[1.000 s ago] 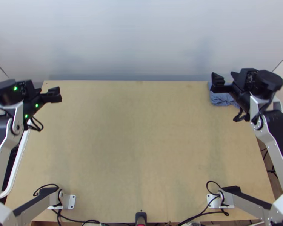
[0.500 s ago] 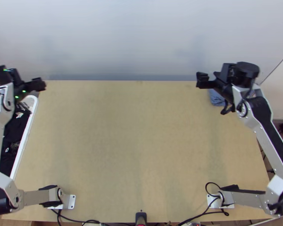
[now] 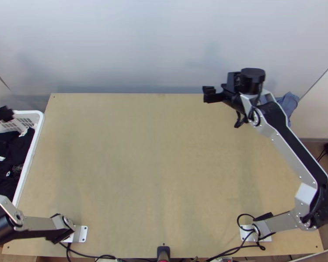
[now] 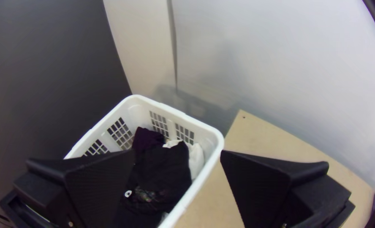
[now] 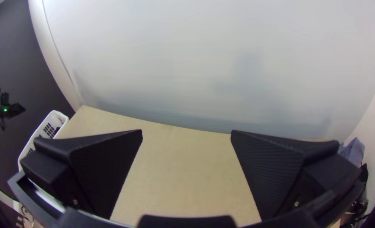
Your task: Fold the t-shirt
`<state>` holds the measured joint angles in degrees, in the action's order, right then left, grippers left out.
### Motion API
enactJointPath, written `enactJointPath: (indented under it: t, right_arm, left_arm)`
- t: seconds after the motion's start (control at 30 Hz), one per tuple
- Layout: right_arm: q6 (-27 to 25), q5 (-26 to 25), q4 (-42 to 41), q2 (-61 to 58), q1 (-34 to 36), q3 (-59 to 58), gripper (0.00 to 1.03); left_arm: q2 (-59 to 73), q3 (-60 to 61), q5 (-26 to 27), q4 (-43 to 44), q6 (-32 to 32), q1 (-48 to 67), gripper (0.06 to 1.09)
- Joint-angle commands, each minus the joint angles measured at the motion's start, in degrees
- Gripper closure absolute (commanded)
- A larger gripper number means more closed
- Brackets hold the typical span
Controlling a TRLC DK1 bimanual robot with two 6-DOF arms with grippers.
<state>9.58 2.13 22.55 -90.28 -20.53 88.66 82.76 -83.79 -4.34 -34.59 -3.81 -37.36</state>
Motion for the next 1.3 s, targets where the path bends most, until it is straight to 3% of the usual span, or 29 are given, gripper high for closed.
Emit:
enactJointPath:
  t: [0.0, 0.1, 0.3, 0.67, 1.27]
  right_arm:
    - [-0.6, -0.1, 0.0, -3.0, -2.8, 2.3, 0.05]
    - [-1.5, -0.1, 0.0, -2.8, -3.3, 2.5, 0.05]
    - [-1.9, -0.1, 0.9, -0.9, -5.0, 3.0, 0.05]
    - [-1.1, -0.2, 3.6, 1.2, -10.8, 4.9, 0.05]
    - [-1.1, -0.2, 8.0, 3.5, -11.3, 3.9, 0.05]
  left_arm:
    - [5.4, 1.2, 0.0, 5.2, -4.4, -10.3, 0.11]
    - [10.0, 0.3, 0.1, 5.9, -5.6, -13.1, 0.11]
    - [21.6, -6.1, 2.8, -4.6, -3.4, -17.0, 0.11]
    - [36.2, -7.4, 2.8, -1.4, -5.2, -19.2, 0.11]
    - [56.7, -21.8, 2.7, -0.3, -4.8, -20.3, 0.11]
